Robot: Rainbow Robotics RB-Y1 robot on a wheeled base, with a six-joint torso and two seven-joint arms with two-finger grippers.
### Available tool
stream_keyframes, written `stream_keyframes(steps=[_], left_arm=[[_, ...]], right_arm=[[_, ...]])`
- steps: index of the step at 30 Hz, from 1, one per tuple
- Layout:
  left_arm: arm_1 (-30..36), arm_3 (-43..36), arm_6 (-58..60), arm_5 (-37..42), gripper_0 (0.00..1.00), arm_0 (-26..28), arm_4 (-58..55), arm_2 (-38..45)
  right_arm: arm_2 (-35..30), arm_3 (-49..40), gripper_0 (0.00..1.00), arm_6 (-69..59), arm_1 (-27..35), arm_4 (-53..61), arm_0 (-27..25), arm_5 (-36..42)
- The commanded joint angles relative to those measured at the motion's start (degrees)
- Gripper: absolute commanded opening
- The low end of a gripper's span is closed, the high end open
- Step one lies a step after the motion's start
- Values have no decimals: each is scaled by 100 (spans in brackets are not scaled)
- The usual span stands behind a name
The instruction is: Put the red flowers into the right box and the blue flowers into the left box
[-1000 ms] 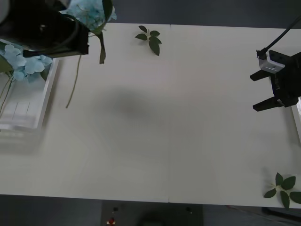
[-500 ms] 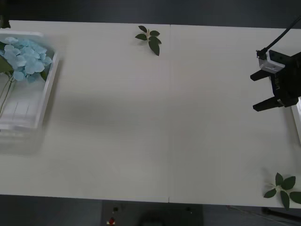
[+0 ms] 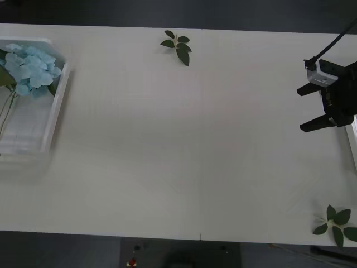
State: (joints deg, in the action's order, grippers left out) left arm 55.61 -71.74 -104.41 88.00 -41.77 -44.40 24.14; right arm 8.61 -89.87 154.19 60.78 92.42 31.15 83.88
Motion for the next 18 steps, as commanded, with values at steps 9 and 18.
stream_keyframes(steps=[9, 18], left_arm=[[223, 1005, -167, -2568, 0, 661, -358, -1184], [38, 1215, 1046, -3931, 0, 1030, -587, -2300]], right_arm=[[-88, -101, 96, 81, 101, 4, 31, -21], [-88, -101, 96, 81, 101, 4, 31, -21]])
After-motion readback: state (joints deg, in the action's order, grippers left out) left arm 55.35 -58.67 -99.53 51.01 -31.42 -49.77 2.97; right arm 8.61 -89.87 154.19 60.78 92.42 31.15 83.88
